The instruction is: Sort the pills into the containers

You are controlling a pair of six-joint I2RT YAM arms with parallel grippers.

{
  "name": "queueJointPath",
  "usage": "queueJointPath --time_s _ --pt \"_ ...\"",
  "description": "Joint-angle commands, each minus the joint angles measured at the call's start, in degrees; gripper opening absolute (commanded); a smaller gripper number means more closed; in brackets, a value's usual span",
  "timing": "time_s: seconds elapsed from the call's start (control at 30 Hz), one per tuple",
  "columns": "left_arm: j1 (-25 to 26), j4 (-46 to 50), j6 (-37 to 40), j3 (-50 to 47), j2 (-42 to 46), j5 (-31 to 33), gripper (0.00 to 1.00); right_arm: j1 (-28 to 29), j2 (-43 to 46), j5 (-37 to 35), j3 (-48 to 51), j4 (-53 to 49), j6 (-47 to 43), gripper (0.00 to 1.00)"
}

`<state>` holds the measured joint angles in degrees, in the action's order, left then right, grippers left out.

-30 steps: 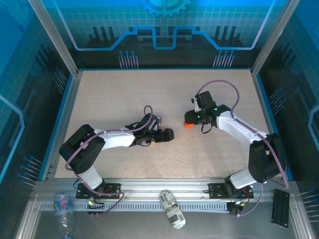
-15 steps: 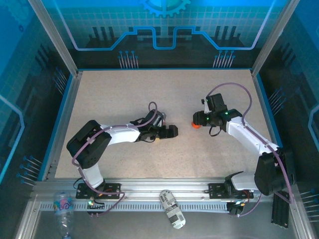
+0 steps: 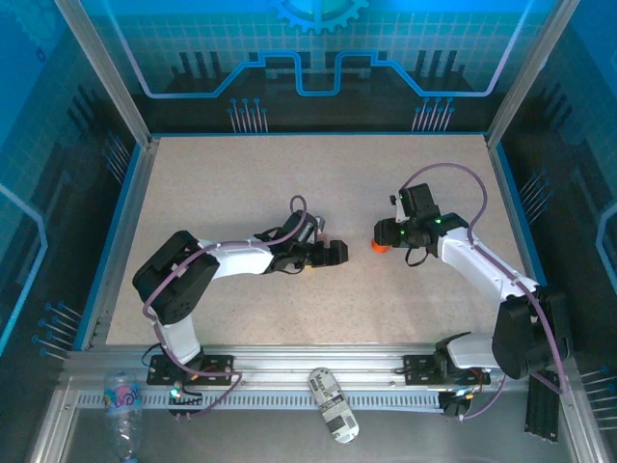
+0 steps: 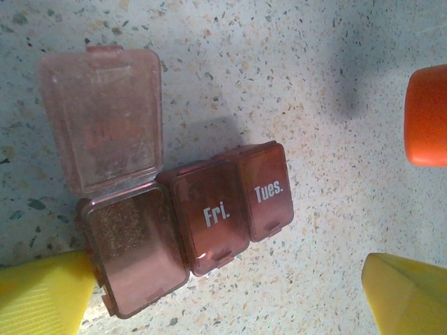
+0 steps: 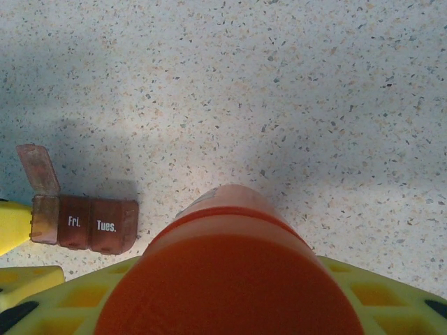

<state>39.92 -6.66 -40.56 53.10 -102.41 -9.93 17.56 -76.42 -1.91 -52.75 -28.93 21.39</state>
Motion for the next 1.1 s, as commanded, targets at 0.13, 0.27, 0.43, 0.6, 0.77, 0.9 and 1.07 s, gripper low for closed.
queueJointPath --time_s 0.13,0.27,0.43,0.6,0.77,0.9,1.07 --pt "0.27 -0.08 0.82 -1.07 1.45 0.93 0.99 -0.61 1.35 1.07 -0.20 -0.05 0.41 0.36" --pt "-0.60 2.02 2.25 -4.08 5.95 3.70 0.99 -0.69 2.18 1.34 -0.31 -0.46 0.33 0.36" --pt "-3.67 5.66 3.53 -8.62 15.45 6.86 0.99 -0.63 3.13 2.02 -1.43 -1.45 0.05 0.36" --pt "-7.16 11.47 5.06 -9.33 24.88 8.87 0.99 -0.47 3.48 5.12 -3.90 -1.83 0.47 0.37" --pt "-8.23 16.10 12.20 -6.86 29.74 9.79 0.99 0.77 1.60 10.36 -9.00 -2.94 -0.25 0.37" --pt "-8.24 18.27 21.18 -5.13 29.81 9.74 0.99 2.92 -1.94 14.13 -15.76 -5.30 -1.94 0.37" --pt "-8.03 10.12 30.63 -9.34 31.05 7.35 0.99 5.27 -7.92 19.27 -26.07 -8.96 -3.76 0.38"
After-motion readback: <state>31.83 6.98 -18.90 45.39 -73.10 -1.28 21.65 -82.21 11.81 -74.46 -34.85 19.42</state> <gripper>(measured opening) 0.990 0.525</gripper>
